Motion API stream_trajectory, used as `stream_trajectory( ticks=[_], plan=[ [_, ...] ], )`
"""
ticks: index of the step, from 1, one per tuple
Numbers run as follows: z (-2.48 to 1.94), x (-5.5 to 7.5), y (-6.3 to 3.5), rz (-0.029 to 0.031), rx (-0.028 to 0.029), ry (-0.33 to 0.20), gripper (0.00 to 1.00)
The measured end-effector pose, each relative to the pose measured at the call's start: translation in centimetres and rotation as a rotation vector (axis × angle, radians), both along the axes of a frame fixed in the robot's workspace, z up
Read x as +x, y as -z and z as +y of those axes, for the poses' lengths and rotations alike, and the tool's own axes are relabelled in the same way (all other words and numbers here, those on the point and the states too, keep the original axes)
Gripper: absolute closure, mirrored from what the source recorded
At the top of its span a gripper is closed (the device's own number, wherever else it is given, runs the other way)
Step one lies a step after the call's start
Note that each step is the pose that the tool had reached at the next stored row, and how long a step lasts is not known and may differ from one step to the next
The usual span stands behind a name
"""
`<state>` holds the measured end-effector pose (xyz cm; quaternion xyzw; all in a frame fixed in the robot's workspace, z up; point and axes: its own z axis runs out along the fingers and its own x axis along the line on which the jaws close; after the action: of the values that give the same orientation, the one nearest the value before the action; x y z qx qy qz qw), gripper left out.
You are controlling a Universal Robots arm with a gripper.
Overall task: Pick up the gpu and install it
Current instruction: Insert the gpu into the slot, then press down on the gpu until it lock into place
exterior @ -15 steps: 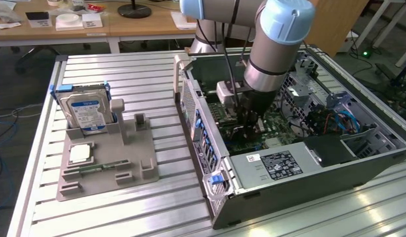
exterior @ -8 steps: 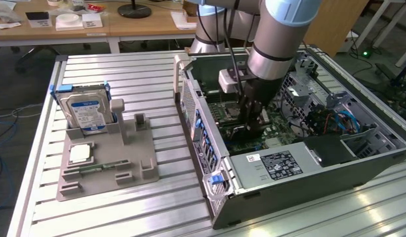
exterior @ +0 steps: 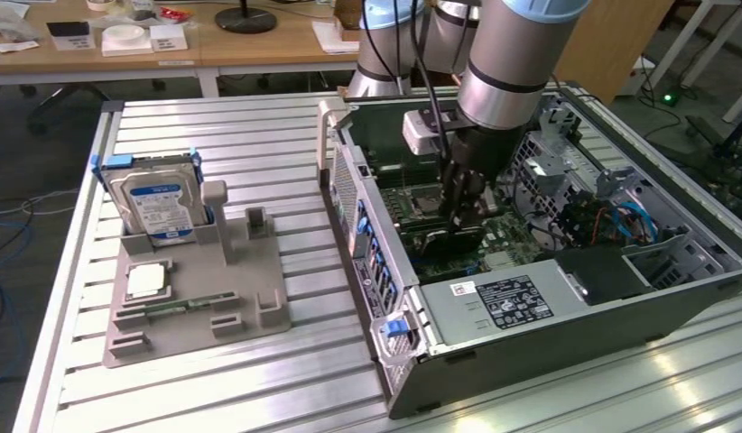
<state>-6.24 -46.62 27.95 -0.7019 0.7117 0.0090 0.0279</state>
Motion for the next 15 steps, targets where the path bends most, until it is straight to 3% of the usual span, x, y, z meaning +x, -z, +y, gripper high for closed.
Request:
stream_trajectory(
  ticks=[3, 7, 15],
  plan=[
    [0.00, 0.00, -0.01, 0.0001, -0.0001, 0.000, 0.78],
    [0.00, 0.00, -0.01, 0.0001, -0.0001, 0.000, 0.89],
    [0.00, 0.00, -0.01, 0.0000, -0.0001, 0.000, 0.89]
  ],
)
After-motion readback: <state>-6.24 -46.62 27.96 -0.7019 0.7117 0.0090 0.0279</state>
